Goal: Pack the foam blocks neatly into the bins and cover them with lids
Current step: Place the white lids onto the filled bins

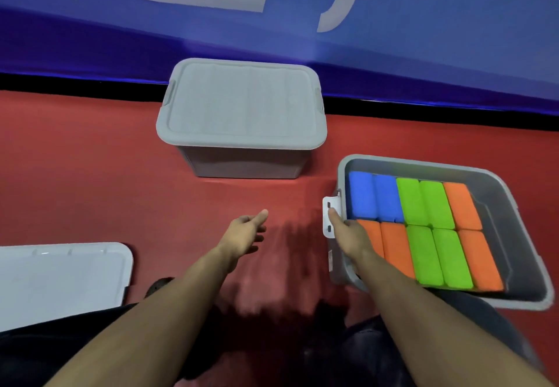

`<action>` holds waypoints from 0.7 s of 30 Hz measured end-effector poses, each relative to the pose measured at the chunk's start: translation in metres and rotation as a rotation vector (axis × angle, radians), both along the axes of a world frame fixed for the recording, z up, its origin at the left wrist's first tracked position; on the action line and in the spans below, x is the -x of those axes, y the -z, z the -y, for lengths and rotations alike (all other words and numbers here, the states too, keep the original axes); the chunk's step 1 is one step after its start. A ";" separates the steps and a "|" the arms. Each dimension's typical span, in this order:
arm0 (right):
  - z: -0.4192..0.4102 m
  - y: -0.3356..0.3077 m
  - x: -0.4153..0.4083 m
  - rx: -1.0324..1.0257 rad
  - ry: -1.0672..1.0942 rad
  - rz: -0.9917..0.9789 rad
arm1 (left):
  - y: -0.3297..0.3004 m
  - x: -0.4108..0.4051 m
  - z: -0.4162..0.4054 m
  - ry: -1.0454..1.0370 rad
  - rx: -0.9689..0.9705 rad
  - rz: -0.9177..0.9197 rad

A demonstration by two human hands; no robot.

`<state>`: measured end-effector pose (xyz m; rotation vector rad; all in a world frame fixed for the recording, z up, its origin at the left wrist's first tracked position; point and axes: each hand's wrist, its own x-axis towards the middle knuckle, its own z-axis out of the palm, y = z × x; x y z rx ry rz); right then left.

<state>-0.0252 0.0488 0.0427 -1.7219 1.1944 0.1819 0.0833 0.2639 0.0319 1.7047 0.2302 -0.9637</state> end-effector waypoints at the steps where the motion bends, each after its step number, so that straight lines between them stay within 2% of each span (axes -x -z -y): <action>1: 0.002 -0.003 -0.003 0.005 0.019 -0.011 | 0.001 0.003 0.006 0.010 0.004 -0.006; 9: -0.010 0.002 -0.022 0.050 0.111 -0.048 | 0.008 0.011 0.032 0.092 0.017 -0.041; 12: -0.032 0.005 -0.040 -0.035 0.094 -0.037 | 0.015 0.006 0.022 0.053 -0.011 -0.042; 16: -0.064 0.006 -0.064 -0.379 0.044 0.044 | 0.021 -0.005 0.002 0.007 -0.034 -0.036; 21: -0.116 0.000 -0.084 -0.835 -0.239 0.049 | 0.022 -0.025 -0.031 -0.032 -0.089 0.027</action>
